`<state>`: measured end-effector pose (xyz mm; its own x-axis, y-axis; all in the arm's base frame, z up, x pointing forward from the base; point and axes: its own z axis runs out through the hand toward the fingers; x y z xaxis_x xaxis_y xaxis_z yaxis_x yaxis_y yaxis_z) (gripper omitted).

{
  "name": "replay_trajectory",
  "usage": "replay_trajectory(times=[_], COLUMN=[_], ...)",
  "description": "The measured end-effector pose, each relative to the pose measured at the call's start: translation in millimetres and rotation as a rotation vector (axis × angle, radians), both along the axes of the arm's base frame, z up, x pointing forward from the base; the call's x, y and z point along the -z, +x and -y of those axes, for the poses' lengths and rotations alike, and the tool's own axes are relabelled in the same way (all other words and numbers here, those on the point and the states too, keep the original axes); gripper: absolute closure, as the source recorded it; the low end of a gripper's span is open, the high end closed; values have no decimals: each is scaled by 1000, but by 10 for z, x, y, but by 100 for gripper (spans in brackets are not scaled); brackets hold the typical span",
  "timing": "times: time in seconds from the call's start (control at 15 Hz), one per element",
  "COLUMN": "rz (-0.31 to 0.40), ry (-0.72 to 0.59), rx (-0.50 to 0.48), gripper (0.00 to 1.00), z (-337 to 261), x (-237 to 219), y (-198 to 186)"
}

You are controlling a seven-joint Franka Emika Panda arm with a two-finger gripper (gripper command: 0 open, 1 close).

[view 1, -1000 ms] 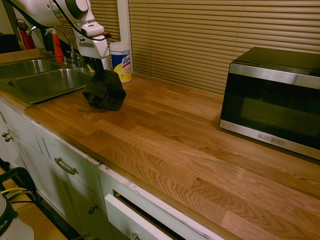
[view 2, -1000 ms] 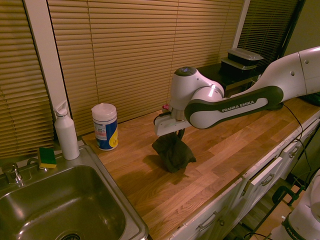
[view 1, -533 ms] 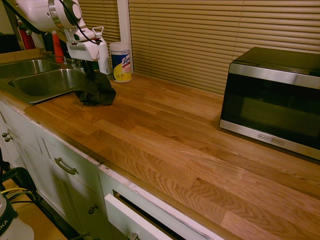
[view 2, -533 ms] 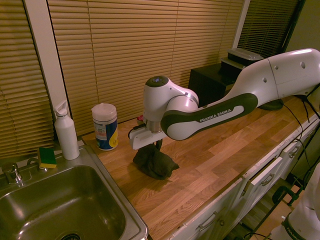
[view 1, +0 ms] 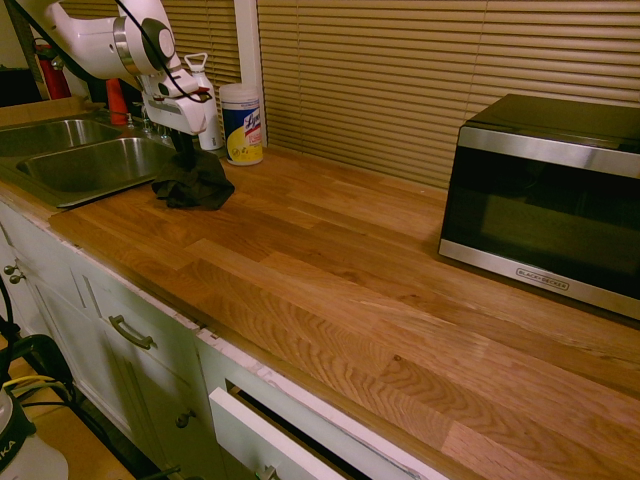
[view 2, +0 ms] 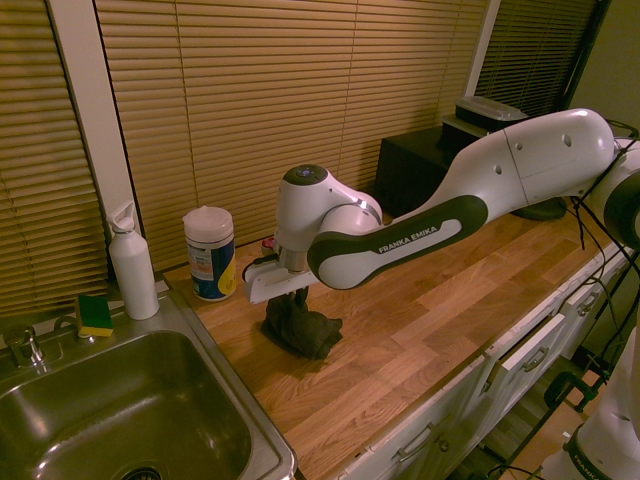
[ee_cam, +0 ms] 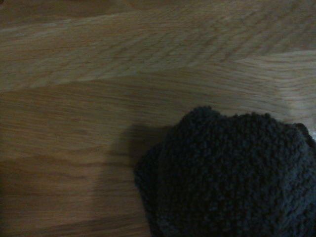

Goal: Clear the spill

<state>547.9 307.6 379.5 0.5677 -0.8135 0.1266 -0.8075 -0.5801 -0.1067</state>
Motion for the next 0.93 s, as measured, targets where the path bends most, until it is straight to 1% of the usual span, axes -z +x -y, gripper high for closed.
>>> replay_trajectory(times=[0.27,0.47,0.6,0.93], rz=[-1,10,24,72], ry=[4,7,7,-3], rx=[10,12,14,28], gripper=[0,0,0,0], z=[39,43,51,101], x=[14,-65,-219,-785], y=[32,42,12,-179])
